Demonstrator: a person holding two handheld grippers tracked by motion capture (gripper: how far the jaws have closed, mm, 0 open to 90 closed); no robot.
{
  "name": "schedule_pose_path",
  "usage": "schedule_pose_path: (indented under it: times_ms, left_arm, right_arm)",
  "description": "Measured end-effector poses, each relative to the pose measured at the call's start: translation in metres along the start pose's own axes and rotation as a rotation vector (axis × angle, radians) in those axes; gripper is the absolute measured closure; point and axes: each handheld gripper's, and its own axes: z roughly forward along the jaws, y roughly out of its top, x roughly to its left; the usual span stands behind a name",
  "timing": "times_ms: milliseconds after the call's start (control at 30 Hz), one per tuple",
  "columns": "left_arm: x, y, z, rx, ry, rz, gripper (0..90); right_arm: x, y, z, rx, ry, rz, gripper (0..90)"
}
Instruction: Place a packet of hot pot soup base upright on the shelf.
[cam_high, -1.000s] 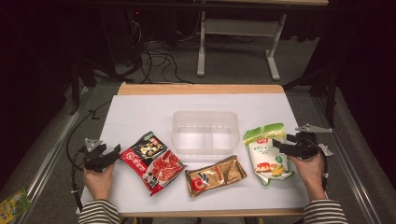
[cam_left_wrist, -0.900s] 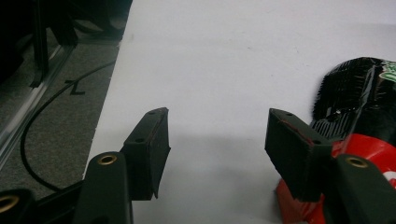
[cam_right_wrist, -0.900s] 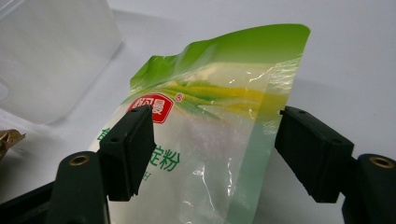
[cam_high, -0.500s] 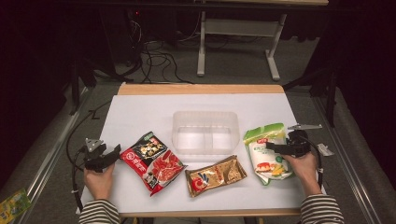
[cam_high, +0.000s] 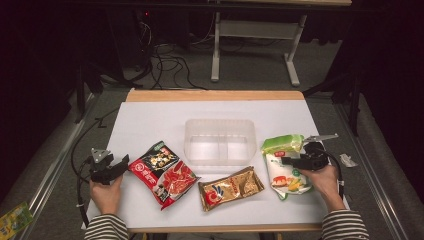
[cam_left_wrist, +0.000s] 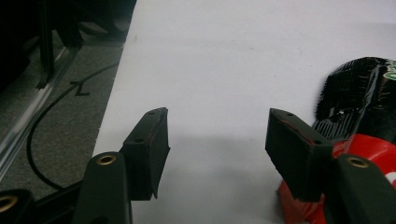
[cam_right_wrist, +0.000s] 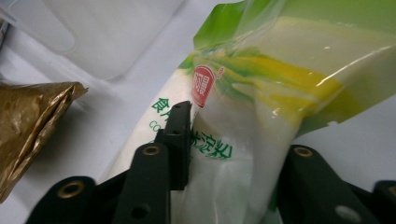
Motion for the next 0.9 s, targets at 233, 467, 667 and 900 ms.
schedule_pose_path:
  times_ms: [233, 467, 667, 900]
  left_arm:
    - [0.0, 0.0, 0.0, 0.0, 0.002, 0.001, 40.1]
    - [0.0, 0.0, 0.0, 0.001, 0.001, -0.001, 40.1]
    - [0.0, 0.0, 0.0, -0.002, 0.0, -0.002, 39.9]
    - [-0.001, 0.0, 0.0, 0.001, 0.003, 0.011, 40.0]
  right_arm:
    - [0.009, 0.0, -0.009, -0.007, -0.006, -0.05, 79.9]
    - [0.018, 0.0, -0.015, -0.031, -0.014, -0.084, 83.7]
    - [0.028, 0.002, -0.025, -0.059, -0.02, -0.108, 85.2]
    - [0.04, 0.002, -0.043, -0.124, -0.038, -0.133, 85.8]
